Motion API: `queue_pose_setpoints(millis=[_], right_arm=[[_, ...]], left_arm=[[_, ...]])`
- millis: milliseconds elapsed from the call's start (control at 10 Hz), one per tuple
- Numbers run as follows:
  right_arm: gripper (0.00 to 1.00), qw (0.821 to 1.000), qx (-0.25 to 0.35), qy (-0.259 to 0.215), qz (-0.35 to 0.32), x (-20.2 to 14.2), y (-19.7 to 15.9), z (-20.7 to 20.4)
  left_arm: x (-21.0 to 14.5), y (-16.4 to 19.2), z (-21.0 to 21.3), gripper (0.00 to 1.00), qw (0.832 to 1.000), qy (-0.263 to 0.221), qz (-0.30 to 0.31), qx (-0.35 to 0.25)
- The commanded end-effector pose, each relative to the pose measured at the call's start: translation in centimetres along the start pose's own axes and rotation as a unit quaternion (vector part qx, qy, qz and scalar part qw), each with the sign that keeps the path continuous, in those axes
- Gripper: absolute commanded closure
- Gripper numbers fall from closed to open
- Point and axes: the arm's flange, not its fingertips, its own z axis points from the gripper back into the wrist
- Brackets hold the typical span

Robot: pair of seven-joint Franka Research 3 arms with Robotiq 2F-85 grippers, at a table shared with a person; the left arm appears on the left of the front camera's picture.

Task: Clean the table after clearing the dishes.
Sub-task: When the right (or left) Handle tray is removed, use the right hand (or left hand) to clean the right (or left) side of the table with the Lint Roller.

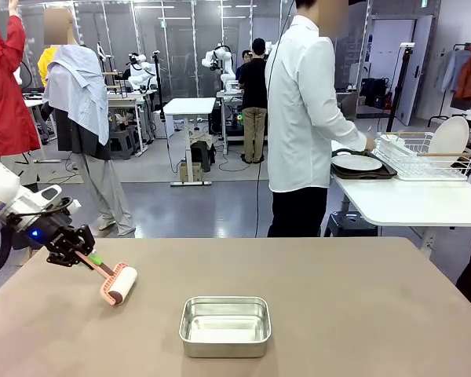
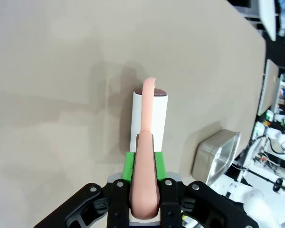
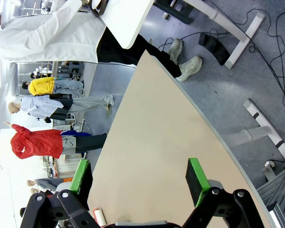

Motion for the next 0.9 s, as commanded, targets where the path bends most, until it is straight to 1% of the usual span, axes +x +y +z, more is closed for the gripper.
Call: queue_pose_setpoints(millis=[0,100,300,400,500,600,700,800], right_arm=[[0.00,1.000,0.000,0.003,0.003,0.1,0.0,0.2],[0.00,1.000,0.000,0.003,0.003,0.1,0.0,0.2],[0.00,1.000,0.000,0.003,0.003,0.1,0.0,0.2],[0.00,1.000,0.000,0.003,0.003,0.1,0.0,0.2],[0.00,1.000,0.000,0.003,0.003,0.1,0.0,0.2],[0.00,1.000,0.000,0.003,0.003,0.1,0.0,0.2],[0.00,1.000,0.000,0.003,0.003,0.1,0.0,0.2],[0.00,1.000,0.000,0.003,0.003,0.1,0.0,0.2]], left_arm=[[0.7,1.2,0.7,0.80,0.995,-0.040,0.037,0.080],[0.6,1.4,1.8,0.80,0.993,-0.059,0.030,0.094],[0.3,2.5,3.4,0.80,0.985,-0.085,0.030,0.147],[0.0,3.0,3.9,0.80,0.982,-0.096,0.029,0.160],[-0.6,3.7,4.2,0.80,0.981,-0.096,0.023,0.166],[-1.1,4.2,4.5,0.80,0.979,-0.092,0.015,0.184],[-1.4,4.4,5.4,0.80,0.974,-0.107,0.016,0.198],[-1.6,4.0,6.7,0.80,0.972,-0.121,0.015,0.201]])
